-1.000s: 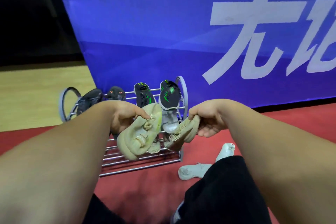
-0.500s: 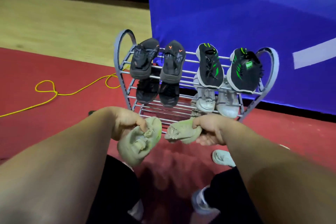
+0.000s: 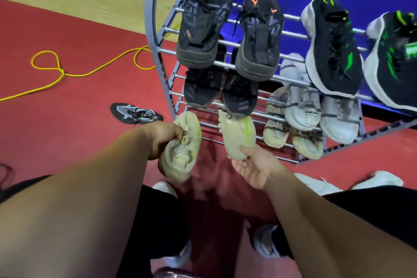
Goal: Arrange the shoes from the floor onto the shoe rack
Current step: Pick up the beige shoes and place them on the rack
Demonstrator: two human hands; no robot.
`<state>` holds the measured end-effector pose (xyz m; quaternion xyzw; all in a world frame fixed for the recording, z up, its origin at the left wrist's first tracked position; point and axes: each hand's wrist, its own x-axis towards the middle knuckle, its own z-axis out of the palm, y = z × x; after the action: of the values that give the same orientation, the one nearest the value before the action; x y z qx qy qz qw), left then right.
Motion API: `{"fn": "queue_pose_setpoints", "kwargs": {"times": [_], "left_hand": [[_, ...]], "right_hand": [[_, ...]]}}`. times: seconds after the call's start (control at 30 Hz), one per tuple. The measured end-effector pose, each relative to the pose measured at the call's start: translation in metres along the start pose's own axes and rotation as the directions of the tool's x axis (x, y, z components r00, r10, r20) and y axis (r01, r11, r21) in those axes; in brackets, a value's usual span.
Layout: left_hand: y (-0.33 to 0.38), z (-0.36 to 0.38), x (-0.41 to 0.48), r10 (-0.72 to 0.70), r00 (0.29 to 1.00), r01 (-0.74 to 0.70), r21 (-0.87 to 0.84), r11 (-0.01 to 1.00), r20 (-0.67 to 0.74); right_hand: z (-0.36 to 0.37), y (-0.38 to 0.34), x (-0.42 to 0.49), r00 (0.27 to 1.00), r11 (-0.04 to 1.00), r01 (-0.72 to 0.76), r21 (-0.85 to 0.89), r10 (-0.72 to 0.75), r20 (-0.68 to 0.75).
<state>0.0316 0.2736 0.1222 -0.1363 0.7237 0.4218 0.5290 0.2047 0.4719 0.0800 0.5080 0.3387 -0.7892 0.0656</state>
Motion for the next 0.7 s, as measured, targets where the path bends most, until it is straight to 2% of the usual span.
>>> {"fn": "queue_pose_setpoints", "kwargs": {"times": [0.1, 0.2, 0.33, 0.43, 0.53, 0.6, 0.7], "left_hand": [[0.003, 0.000, 0.020, 0.029, 0.997, -0.030, -0.016, 0.999, -0.066], [0.006, 0.000, 0.036, 0.027, 0.997, -0.029, -0.035, 0.999, -0.069], [0.020, 0.010, 0.048, 0.093, 0.993, -0.100, -0.096, 0.990, -0.077], [0.025, 0.016, 0.059, 0.127, 0.980, -0.150, -0.145, 0.978, -0.155], [0.023, 0.021, 0.071, 0.149, 0.965, -0.189, -0.176, 0.966, -0.217], [0.021, 0.023, 0.078, 0.185, 0.959, -0.223, -0.168, 0.960, -0.216], [0.018, 0.025, 0.089, 0.188, 0.959, -0.229, -0.191, 0.954, -0.211]], "right_hand": [[0.006, -0.001, 0.021, 1.000, 0.998, 0.022, 0.064, -0.022, 0.004], [0.016, -0.008, 0.041, 0.998, 0.986, 0.045, 0.158, -0.052, 0.038], [0.029, -0.028, 0.066, 0.993, 0.960, 0.052, 0.274, -0.079, 0.090], [0.027, -0.027, 0.079, 0.997, 0.994, -0.080, 0.079, 0.079, 0.018], [0.021, -0.012, 0.081, 0.978, 0.965, -0.210, -0.160, 0.208, -0.028], [0.020, -0.001, 0.078, 0.962, 0.932, -0.251, -0.259, 0.271, 0.042], [0.025, 0.012, 0.071, 0.900, 0.897, -0.255, -0.362, 0.357, 0.251]]}}
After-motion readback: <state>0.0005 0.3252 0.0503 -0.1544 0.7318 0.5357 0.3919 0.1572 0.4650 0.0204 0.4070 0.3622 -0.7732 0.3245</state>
